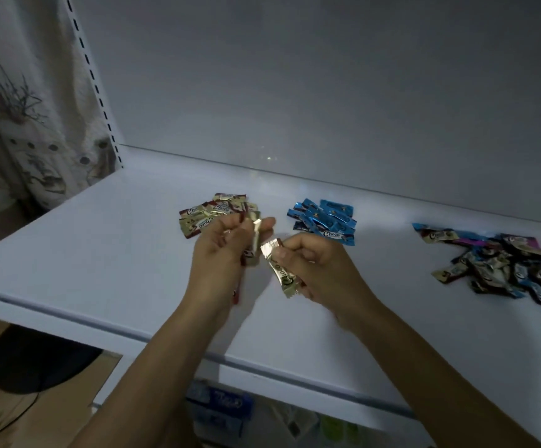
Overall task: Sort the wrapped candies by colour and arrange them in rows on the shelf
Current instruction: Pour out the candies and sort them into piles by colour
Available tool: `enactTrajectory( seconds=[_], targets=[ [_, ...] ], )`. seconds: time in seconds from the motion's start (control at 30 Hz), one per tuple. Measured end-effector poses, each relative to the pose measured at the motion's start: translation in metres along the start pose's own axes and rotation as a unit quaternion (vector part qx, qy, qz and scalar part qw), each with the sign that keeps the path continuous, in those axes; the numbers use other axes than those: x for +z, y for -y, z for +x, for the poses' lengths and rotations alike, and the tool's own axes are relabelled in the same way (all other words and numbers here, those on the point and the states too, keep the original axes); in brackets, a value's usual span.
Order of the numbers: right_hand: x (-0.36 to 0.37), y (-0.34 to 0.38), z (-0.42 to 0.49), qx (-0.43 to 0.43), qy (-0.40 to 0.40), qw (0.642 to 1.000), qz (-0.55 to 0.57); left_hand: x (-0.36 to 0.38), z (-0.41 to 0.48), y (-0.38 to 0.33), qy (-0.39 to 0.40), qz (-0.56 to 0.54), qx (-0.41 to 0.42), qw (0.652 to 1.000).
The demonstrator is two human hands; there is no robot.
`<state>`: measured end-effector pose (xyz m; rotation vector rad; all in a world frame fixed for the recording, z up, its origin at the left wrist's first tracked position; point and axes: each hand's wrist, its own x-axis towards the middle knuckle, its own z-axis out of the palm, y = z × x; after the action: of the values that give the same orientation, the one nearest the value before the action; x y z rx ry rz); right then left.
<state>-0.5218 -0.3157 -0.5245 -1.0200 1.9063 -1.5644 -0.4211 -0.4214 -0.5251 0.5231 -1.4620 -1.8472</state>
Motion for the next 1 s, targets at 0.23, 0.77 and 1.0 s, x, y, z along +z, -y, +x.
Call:
enactTrajectory(
  seconds=[0.23,0.77,1.0],
  targets=[
    [0.018,-0.001,0.057,0.068,0.003,0.998,0.010,-0.070,0.017,0.015,-0.096,0.190,0.062,0.975],
    [0.079,-0.019,0.153,0.006,-0.120,0.934,-0.337,-0.081,0.015,0.013,-0.070,0.062,0.060,0.994],
    [0.078,0.014,0.094,-0.016,0.132,0.988,-0.075,-0.083,0.020,0.017,-0.070,0.043,0.058,0.995]
  ],
)
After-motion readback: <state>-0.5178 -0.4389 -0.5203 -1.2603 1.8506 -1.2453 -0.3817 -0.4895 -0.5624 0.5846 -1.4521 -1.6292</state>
